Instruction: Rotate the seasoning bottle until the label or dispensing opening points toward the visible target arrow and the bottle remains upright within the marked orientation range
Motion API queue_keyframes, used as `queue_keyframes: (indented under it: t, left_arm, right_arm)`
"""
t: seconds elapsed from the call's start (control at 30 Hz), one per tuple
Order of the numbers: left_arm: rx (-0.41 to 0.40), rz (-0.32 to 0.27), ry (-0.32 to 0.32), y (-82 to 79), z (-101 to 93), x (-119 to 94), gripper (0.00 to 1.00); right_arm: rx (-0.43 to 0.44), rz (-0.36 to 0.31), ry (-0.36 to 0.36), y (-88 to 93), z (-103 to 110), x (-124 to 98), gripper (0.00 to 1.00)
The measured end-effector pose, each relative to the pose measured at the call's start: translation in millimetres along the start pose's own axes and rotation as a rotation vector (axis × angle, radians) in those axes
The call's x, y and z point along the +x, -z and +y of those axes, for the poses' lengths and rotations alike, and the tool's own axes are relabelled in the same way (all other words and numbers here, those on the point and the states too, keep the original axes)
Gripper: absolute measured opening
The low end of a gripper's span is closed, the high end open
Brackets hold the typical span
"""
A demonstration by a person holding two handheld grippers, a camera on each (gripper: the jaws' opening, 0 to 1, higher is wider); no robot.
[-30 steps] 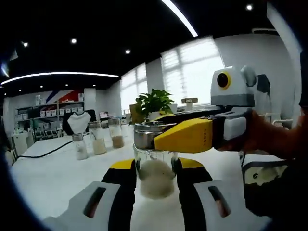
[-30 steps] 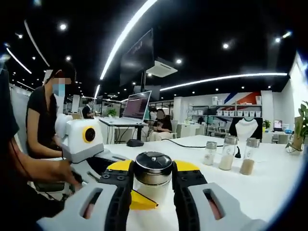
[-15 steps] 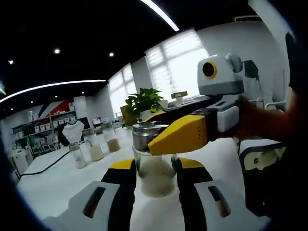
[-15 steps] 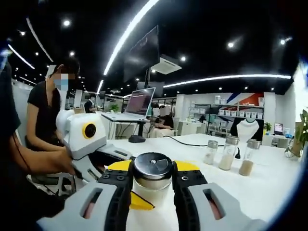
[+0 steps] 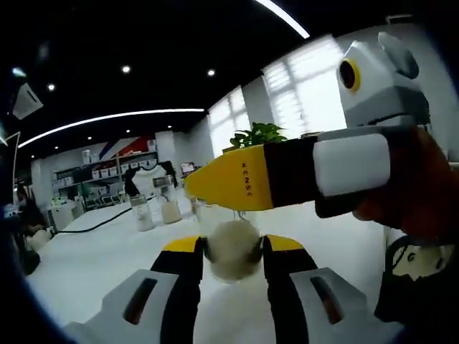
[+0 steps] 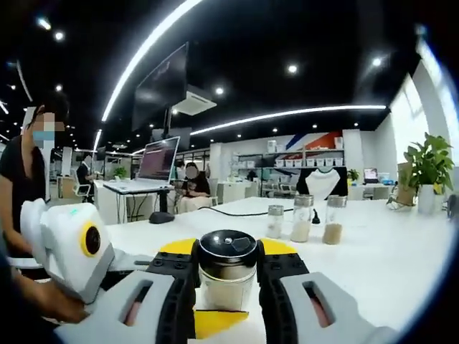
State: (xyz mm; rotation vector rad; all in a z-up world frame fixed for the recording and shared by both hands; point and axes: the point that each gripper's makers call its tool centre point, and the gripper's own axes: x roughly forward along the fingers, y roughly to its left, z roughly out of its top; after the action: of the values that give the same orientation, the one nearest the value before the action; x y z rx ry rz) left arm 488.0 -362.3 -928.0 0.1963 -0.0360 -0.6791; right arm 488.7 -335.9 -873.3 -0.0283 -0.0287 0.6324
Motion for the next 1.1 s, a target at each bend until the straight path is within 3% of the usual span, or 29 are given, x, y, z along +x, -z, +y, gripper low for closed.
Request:
queue_keyframes:
  t: [0.17,0.27,0.37,0.5,0.63,0.77,0.87,0.93,1.1]
  left_arm:
    - [0.014,-0.026,-0.048,-5.6,6.8,-2.0,0.36]
    - [-0.020,-0.043,-0.026,-8.0,12.7,-7.8,0.35]
    - [-0.034,-0.047,0.021,-7.3,15.4,-14.4,0.34]
    - [-0.033,-0.046,0.069,-7.4,12.0,-21.2,0.34]
    - [-0.062,-0.050,0.141,-7.1,5.0,-28.3,0.34]
    - [-0.022,-0.031,0.220,-5.7,-2.1,-33.5,0.34]
    - [-0.072,-0.037,0.323,-6.9,-13.5,-39.6,0.34]
    - [-0.051,-0.034,0.349,-6.8,-16.3,-42.9,0.34]
    - [0.012,0.023,0.391,-0.7,-23.7,-45.5,0.34]
  right_arm:
    - [-0.052,-0.010,0.009,-6.7,6.4,-0.5,0.29]
    - [-0.107,-0.015,-0.083,-8.7,17.0,-1.9,0.29]
    - [-0.193,-0.009,-0.194,-6.2,27.8,-5.8,0.29]
    - [-0.181,-0.014,-0.237,-6.7,29.1,-8.8,0.29]
    - [-0.228,-0.011,-0.298,-3.6,34.8,-14.6,0.29]
    - [-0.194,-0.010,-0.354,0.1,36.1,-21.0,0.29]
    - [-0.155,-0.033,-0.397,0.2,39.9,-25.5,0.29]
    - [-0.110,-0.030,-0.447,1.5,44.3,-29.6,0.29]
    - [-0.145,0.002,-0.476,6.6,46.7,-33.7,0.30]
